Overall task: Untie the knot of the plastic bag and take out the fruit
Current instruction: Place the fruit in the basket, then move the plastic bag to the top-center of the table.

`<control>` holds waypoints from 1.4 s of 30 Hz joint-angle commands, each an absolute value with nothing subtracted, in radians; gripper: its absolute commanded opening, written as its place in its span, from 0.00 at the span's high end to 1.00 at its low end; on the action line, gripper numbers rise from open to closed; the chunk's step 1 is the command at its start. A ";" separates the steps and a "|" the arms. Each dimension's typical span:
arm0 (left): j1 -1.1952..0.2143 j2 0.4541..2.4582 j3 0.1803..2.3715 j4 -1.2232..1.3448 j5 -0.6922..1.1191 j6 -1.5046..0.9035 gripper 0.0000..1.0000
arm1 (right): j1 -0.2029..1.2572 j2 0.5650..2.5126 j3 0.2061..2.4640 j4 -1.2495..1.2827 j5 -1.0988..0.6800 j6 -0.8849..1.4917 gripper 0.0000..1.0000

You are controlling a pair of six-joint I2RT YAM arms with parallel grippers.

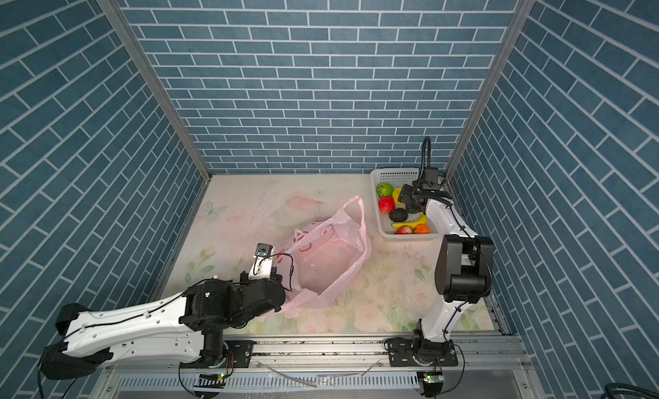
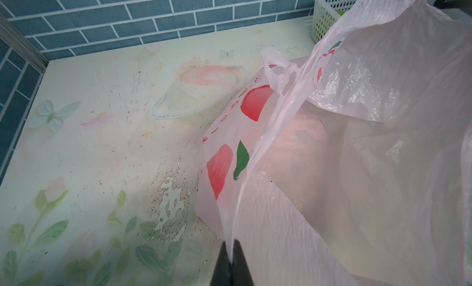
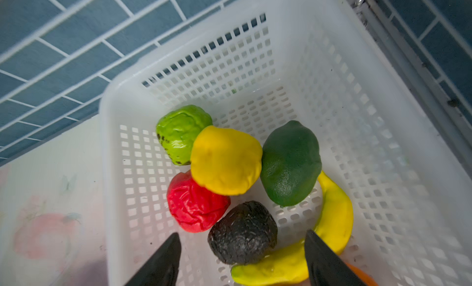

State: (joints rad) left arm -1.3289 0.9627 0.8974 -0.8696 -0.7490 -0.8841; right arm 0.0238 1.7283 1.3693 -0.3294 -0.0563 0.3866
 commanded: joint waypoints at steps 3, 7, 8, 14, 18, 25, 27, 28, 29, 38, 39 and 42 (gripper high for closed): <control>-1.267 0.963 0.913 -0.856 -0.774 -0.852 1.00 | 0.070 1.524 1.235 -0.362 -0.081 0.411 0.24; -1.185 0.995 0.932 -0.829 -0.761 -0.771 1.00 | 0.134 1.383 1.115 -0.411 -0.118 0.443 0.24; -1.161 1.000 0.934 -0.816 -0.759 -0.744 1.00 | 0.155 1.341 1.082 -0.423 -0.117 0.450 0.24; -0.980 1.005 0.926 -0.648 -0.693 -0.548 1.00 | 0.234 1.134 0.938 -0.499 -0.100 0.509 0.23; -0.875 1.052 0.944 -0.534 -0.643 -0.426 1.00 | 0.253 1.050 0.885 -0.541 -0.100 0.527 0.24; -0.735 1.189 1.013 -0.342 -0.531 -0.292 1.00 | 0.255 0.993 0.852 -0.560 -0.104 0.534 0.23; -0.709 1.225 1.034 -0.293 -0.510 -0.266 1.00 | 0.255 0.990 0.845 -0.552 -0.104 0.537 0.23; -0.699 1.247 1.049 -0.272 -0.502 -0.252 1.00 | 0.255 0.988 0.845 -0.549 -0.104 0.538 0.23; -0.689 1.269 1.066 -0.255 -0.497 -0.240 1.00 | 0.255 0.990 0.845 -0.547 -0.104 0.538 0.23; -0.620 1.426 1.181 -0.198 -0.435 -0.160 1.00 | 0.255 0.979 0.830 -0.545 -0.110 0.539 0.23; -0.614 1.436 1.187 -0.199 -0.424 -0.161 1.00 | 0.256 0.977 0.828 -0.546 -0.110 0.540 0.23; -0.602 1.437 1.198 -0.196 -0.375 -0.166 0.77 | 0.256 0.965 0.820 -0.551 -0.110 0.541 0.22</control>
State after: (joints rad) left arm -0.6155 1.4403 1.1717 -0.2111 -0.4278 -0.1856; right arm 0.2508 0.9886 0.8486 -0.5396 -0.1040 0.5198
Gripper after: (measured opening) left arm 0.167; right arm 0.772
